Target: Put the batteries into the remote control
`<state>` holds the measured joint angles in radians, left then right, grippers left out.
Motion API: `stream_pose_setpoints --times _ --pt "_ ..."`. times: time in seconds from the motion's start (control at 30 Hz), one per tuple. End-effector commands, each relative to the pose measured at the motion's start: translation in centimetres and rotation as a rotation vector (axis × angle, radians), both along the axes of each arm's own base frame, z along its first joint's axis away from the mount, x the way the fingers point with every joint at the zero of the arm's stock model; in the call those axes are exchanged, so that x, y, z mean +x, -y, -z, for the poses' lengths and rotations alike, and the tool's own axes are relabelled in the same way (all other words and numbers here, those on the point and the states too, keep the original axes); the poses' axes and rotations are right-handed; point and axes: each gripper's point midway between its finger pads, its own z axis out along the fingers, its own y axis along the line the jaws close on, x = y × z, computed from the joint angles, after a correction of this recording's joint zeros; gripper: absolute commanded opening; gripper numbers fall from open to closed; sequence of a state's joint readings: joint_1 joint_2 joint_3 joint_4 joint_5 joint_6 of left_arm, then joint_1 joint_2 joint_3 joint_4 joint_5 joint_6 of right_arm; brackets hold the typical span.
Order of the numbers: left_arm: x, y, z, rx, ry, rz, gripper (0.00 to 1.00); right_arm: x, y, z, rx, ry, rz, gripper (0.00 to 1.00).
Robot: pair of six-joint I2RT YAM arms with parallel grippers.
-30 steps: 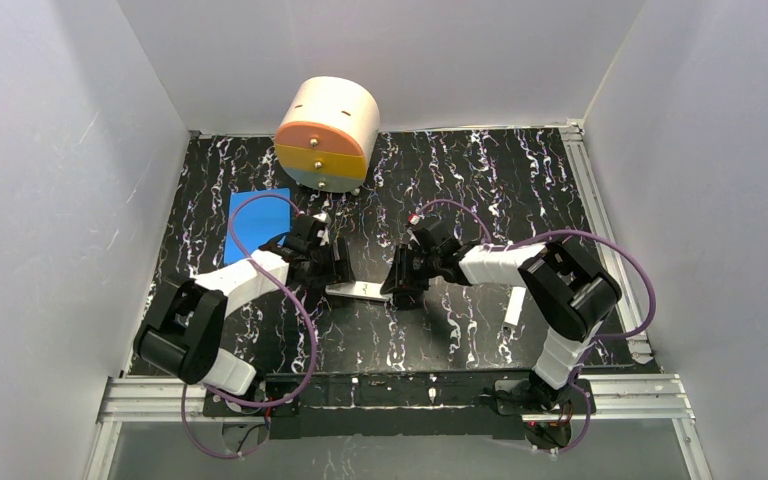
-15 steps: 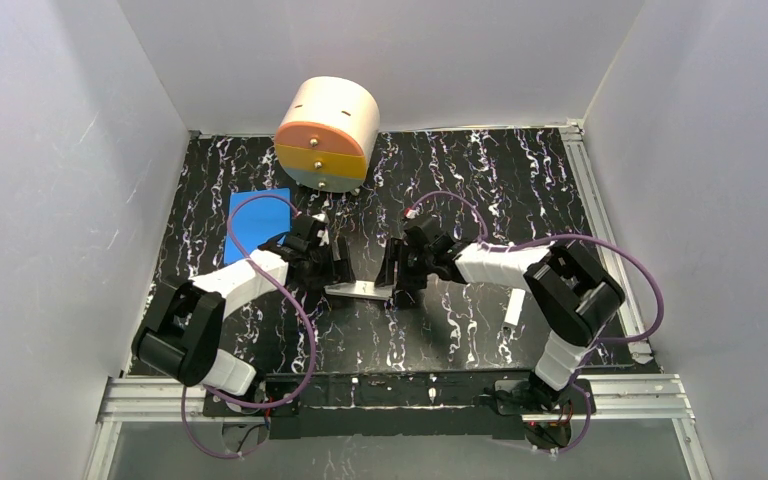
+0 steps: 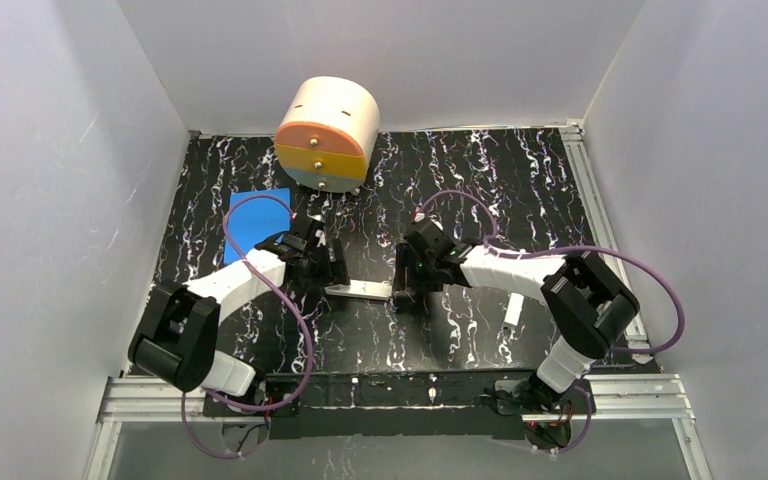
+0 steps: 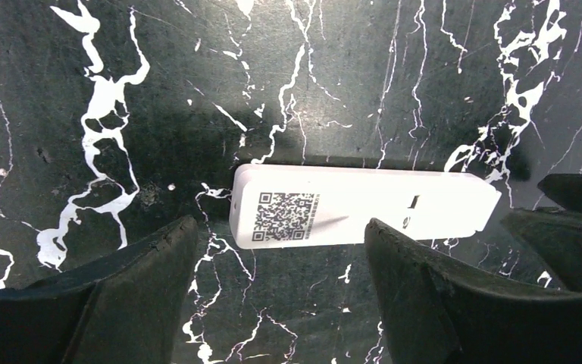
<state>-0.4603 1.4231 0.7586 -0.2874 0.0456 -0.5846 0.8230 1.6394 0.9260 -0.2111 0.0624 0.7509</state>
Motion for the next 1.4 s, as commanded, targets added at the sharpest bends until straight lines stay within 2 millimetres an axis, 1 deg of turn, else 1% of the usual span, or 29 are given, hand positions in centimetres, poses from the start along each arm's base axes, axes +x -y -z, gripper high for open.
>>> stream_pose_setpoints --times 0.0,0.1,0.23,0.33,0.4,0.5,0.63,0.93,1.03,1.23,1.37 --pt "-0.6 0.4 0.1 -0.026 -0.02 0.02 0.77 0.5 -0.9 -1.3 -0.042 0.053 -0.012 0.66" --pt "-0.7 0.6 0.2 -0.032 -0.026 0.028 0.74 0.9 -1.8 -1.8 -0.038 0.067 -0.013 0.62" --pt "-0.7 0.7 0.2 -0.037 -0.028 0.031 0.73 0.8 -3.0 -2.7 -0.024 0.092 -0.01 0.63" --pt "-0.8 0.7 0.5 -0.038 -0.035 0.034 0.73 0.4 -3.7 -2.2 -0.024 0.075 -0.004 0.63" --pt "-0.9 0.7 0.7 -0.038 -0.042 0.034 0.73 0.1 -3.6 -1.7 -0.068 0.07 0.003 0.64" --pt "-1.0 0.8 0.8 -0.04 -0.047 0.036 0.73 -0.2 -3.1 -1.1 -0.138 0.082 0.034 0.65" --pt "-1.0 0.8 1.1 -0.038 -0.05 0.039 0.73 -0.4 -3.1 -0.7 -0.148 0.084 0.065 0.67" --pt "-1.2 1.0 1.4 -0.049 -0.059 0.043 0.7 -0.1 -5.0 -1.1 -0.06 0.082 0.117 0.69" --pt "-1.1 1.1 1.3 -0.055 -0.057 0.047 0.7 0.0 -5.1 -0.9 -0.045 0.073 0.149 0.69" --pt "-1.1 1.4 1.4 -0.063 -0.062 0.054 0.68 0.1 -5.4 -1.1 -0.014 0.065 0.181 0.69" --pt "-1.1 1.4 1.4 -0.067 -0.063 0.058 0.68 -0.1 -5.9 -1.1 0.005 0.055 0.187 0.69"
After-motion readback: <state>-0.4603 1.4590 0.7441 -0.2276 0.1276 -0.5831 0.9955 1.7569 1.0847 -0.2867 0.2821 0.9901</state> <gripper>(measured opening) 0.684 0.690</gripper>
